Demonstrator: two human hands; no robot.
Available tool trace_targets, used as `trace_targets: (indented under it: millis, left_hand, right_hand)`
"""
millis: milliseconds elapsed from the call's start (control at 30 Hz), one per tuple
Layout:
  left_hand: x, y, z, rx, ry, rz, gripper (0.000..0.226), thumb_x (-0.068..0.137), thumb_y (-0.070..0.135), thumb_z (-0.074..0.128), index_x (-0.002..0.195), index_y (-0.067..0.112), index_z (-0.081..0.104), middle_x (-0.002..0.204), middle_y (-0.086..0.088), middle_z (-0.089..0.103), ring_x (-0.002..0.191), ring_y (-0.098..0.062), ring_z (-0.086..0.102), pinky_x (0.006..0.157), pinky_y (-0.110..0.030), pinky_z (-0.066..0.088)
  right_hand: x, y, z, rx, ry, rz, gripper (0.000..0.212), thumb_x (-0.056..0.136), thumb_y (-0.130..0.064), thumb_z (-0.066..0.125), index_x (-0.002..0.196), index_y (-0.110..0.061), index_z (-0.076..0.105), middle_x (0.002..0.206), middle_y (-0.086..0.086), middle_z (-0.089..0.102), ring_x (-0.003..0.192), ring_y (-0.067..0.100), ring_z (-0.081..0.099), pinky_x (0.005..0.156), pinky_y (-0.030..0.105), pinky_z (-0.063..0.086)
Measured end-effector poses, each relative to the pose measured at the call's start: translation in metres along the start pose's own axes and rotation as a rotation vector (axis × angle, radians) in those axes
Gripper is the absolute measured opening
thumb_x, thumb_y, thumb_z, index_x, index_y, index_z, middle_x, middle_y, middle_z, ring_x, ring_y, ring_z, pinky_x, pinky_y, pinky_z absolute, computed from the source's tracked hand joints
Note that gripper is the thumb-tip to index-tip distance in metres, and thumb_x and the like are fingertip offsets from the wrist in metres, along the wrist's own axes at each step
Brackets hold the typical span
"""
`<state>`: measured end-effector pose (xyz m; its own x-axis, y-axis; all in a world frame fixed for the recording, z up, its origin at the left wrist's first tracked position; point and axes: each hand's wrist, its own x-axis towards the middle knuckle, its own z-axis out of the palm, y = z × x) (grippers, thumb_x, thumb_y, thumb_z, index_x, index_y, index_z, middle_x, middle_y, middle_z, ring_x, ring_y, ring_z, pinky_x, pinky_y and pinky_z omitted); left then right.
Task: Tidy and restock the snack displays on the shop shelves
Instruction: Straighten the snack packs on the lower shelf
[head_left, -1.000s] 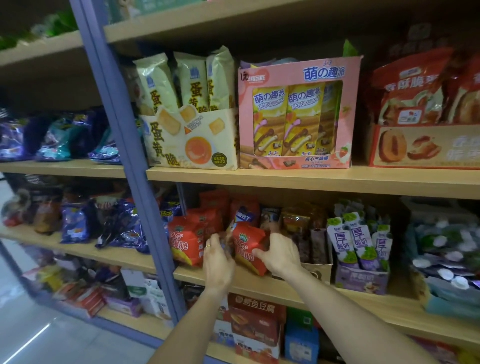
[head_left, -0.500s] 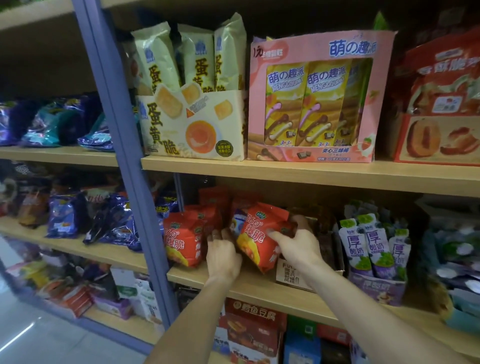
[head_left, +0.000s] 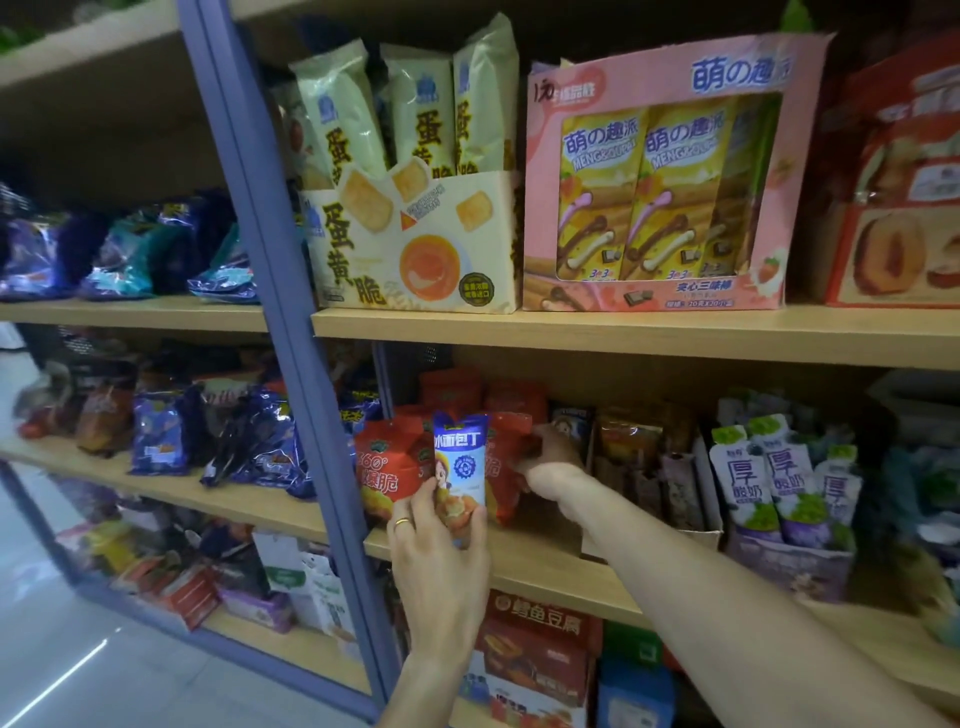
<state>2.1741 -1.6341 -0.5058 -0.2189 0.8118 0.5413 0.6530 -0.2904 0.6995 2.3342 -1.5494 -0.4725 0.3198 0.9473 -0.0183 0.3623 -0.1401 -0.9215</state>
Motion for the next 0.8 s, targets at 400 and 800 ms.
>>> trace_targets:
  millis: [400,800]
  left_hand:
    - [-0.007,0.041,0.059,0.067,-0.23,0.169,0.068,0.092,0.032,0.075,0.148,0.014,0.041,0.136,-0.008,0.052,0.124,-0.024,0.053,0.103,-0.036,0.05]
    - [-0.009,0.049,0.095,0.308,-0.431,0.166,0.021,0.103,0.021,0.055,0.115,0.007,0.065,0.119,-0.015,0.059,0.106,-0.028,0.061,0.092,-0.035,0.05]
  right_hand:
    - [-0.098,0.025,-0.065,-0.205,0.377,-0.247,0.037,0.094,-0.007,0.063,0.125,-0.026,0.056,0.119,-0.007,0.064,0.108,0.011,0.064,0.093,0.036,0.056]
    - [-0.144,0.086,-0.103,-0.367,0.214,-0.5,0.035,0.097,-0.006,0.061,0.126,-0.027,0.059,0.118,-0.019,0.055,0.11,-0.015,0.051,0.087,0.002,0.042]
